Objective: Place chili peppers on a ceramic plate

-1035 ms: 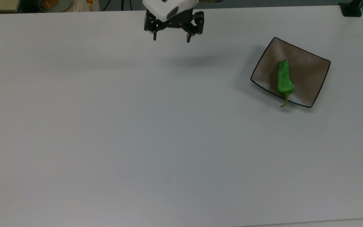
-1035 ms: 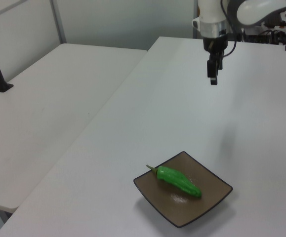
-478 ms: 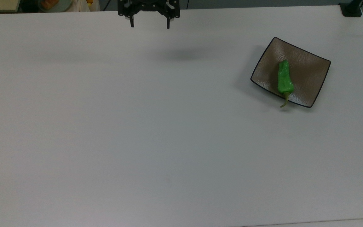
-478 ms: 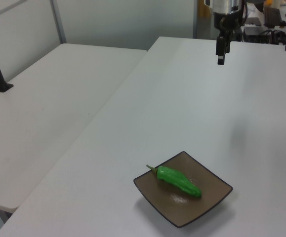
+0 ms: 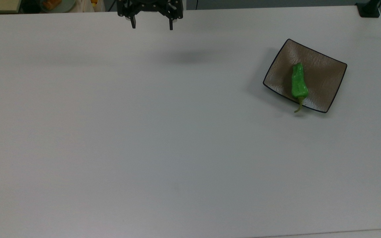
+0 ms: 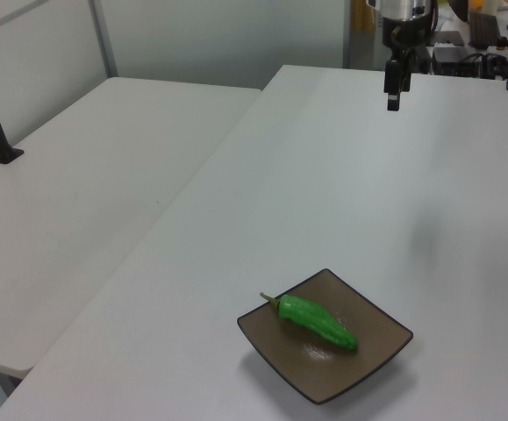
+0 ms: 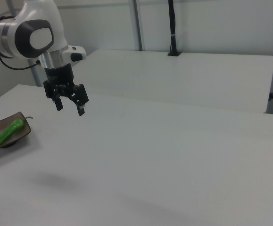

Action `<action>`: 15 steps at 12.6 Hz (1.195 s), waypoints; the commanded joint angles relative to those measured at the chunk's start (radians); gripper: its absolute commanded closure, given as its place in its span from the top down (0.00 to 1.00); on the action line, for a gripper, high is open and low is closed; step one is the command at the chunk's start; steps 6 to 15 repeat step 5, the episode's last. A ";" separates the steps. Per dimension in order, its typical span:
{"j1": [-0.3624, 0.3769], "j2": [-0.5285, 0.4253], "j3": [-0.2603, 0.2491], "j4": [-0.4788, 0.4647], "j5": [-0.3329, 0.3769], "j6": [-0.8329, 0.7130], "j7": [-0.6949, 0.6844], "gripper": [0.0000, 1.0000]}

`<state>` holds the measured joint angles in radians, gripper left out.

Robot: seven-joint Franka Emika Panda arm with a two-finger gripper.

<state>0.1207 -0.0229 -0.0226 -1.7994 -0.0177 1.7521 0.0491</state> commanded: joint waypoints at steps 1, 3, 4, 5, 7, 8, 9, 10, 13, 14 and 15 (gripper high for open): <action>0.007 -0.032 -0.005 -0.035 0.025 0.030 -0.009 1.00; 0.000 -0.043 -0.007 -0.041 0.039 0.033 -0.008 1.00; 0.000 -0.042 -0.007 -0.040 0.041 0.035 -0.008 1.00; 0.000 -0.042 -0.007 -0.041 0.041 0.035 -0.008 1.00; 0.000 -0.042 -0.007 -0.041 0.041 0.035 -0.008 1.00; 0.000 -0.042 -0.007 -0.041 0.041 0.035 -0.008 1.00; 0.000 -0.042 -0.007 -0.041 0.041 0.035 -0.008 1.00; 0.000 -0.042 -0.007 -0.041 0.041 0.035 -0.008 1.00; 0.000 -0.042 -0.007 -0.041 0.041 0.035 -0.008 1.00; 0.000 -0.042 -0.007 -0.041 0.041 0.035 -0.008 1.00; 0.000 -0.042 -0.007 -0.041 0.041 0.035 -0.008 1.00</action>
